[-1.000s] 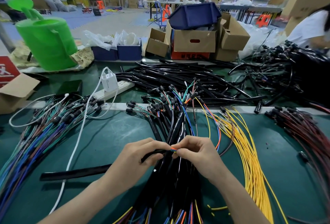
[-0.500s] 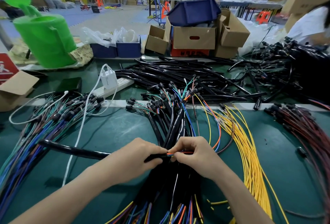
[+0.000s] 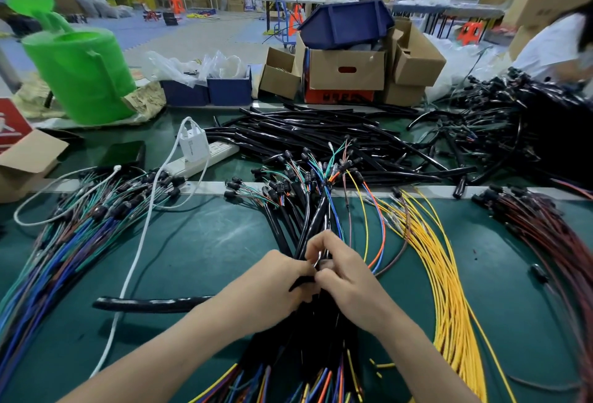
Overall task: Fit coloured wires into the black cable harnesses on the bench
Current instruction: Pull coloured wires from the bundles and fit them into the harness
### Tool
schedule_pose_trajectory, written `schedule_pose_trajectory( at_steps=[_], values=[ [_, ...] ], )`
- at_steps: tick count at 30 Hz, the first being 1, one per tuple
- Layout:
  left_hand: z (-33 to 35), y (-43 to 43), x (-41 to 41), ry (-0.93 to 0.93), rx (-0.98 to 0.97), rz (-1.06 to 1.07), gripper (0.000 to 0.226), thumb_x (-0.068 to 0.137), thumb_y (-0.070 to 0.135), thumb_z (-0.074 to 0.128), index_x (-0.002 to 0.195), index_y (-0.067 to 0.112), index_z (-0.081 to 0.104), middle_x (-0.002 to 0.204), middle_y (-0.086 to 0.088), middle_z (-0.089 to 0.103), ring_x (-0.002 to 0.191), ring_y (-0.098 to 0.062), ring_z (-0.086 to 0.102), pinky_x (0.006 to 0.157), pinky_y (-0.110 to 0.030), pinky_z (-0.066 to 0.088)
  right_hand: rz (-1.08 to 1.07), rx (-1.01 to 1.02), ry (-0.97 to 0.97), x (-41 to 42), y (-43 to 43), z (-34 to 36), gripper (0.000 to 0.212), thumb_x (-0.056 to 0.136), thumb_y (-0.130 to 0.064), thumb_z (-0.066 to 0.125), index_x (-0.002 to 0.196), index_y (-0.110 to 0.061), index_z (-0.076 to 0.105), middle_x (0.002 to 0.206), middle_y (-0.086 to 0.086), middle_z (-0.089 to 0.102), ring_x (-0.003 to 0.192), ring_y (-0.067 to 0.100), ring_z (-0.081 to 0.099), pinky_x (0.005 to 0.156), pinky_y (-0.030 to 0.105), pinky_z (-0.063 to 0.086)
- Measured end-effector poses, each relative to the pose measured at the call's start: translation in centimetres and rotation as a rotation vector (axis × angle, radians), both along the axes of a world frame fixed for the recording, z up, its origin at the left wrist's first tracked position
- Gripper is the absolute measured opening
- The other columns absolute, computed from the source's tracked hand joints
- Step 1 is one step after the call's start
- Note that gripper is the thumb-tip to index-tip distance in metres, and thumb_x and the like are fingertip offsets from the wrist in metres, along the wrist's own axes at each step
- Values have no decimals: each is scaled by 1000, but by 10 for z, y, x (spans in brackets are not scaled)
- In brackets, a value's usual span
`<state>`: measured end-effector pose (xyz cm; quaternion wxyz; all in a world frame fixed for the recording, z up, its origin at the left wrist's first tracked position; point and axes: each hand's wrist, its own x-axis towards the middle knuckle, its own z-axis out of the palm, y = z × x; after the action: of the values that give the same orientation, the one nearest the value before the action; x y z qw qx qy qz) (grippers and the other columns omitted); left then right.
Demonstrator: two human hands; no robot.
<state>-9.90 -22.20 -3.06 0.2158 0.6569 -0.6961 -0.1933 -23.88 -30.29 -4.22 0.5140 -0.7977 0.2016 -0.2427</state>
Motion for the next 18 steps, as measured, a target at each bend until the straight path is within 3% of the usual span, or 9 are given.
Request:
schedule_pose_trajectory(
  at_steps=[2, 4, 7, 9, 11, 13, 14, 16, 18],
  values=[
    [-4, -3, -6, -56, -19, 26, 10, 85, 18, 52, 84, 13, 60, 73, -4, 66, 67, -18, 60, 62, -33, 45, -2, -42, -7, 2, 4, -3, 18, 74, -12, 43, 90, -17, 48, 71, -11, 51, 61, 16, 48, 61, 39, 43],
    [-7, -3, -8, -69, -48, 48, 16, 84, 28, 43, 82, 17, 53, 79, -12, 65, 73, -32, 59, 63, -41, 46, -50, -104, -25, 3, 4, -5, 16, 76, -16, 45, 92, -17, 50, 80, -6, 50, 69, 13, 48, 67, 35, 43],
    [-6, -1, -7, 67, -127, 113, 18, 90, 26, 49, 72, 24, 48, 66, -2, 61, 62, -22, 56, 56, -32, 40, -289, -374, -133, 2, -1, -5, 12, 81, -24, 50, 87, -15, 53, 88, -5, 52, 83, 11, 51, 75, 25, 42],
    [-2, 0, -4, 142, -208, 211, 26, 92, 19, 57, 68, 28, 50, 58, 4, 59, 52, -11, 51, 53, -24, 38, -512, -448, -236, -3, -8, -6, 23, 85, -33, 53, 73, -13, 54, 75, -4, 51, 71, 8, 49, 66, 20, 39],
    [4, 0, -2, 205, -315, 281, 31, 91, 13, 59, 65, 28, 52, 53, 4, 56, 47, -7, 47, 49, -15, 34, -578, -238, -267, -8, -15, -4, 49, 85, -50, 52, 57, -11, 56, 55, 5, 50, 51, 14, 42, 52, 25, 34],
    [14, -1, -4, 242, -385, 290, 26, 91, 10, 59, 67, 20, 56, 53, 0, 57, 45, -6, 44, 47, -12, 30, -417, 192, -166, -6, -18, -1, 69, 80, -69, 51, 54, -7, 66, 51, 12, 56, 40, 17, 36, 42, 23, 28],
    [20, -1, -5, 240, -397, 278, 25, 91, 10, 59, 67, 18, 57, 53, -1, 57, 45, -6, 44, 46, -12, 30, -318, 437, -119, -3, -19, -1, 70, 77, -73, 51, 62, -8, 73, 57, 13, 63, 38, 12, 35, 39, 19, 24],
    [26, -1, -8, 225, -397, 249, 31, 90, 10, 59, 64, 26, 53, 51, 2, 55, 45, -6, 43, 46, -12, 30, -135, 862, -156, 3, -22, 1, 64, 76, -64, 49, 86, -8, 76, 77, 14, 70, 39, 6, 36, 37, 13, 25],
    [27, 1, -8, 225, -363, 235, 35, 90, 9, 59, 64, 30, 51, 51, 5, 55, 45, -5, 43, 47, -12, 30, 12, 1162, -332, 5, -33, 6, 51, 75, -46, 63, 99, -3, 73, 85, 13, 70, 41, 3, 43, 37, 9, 37]
  ],
)
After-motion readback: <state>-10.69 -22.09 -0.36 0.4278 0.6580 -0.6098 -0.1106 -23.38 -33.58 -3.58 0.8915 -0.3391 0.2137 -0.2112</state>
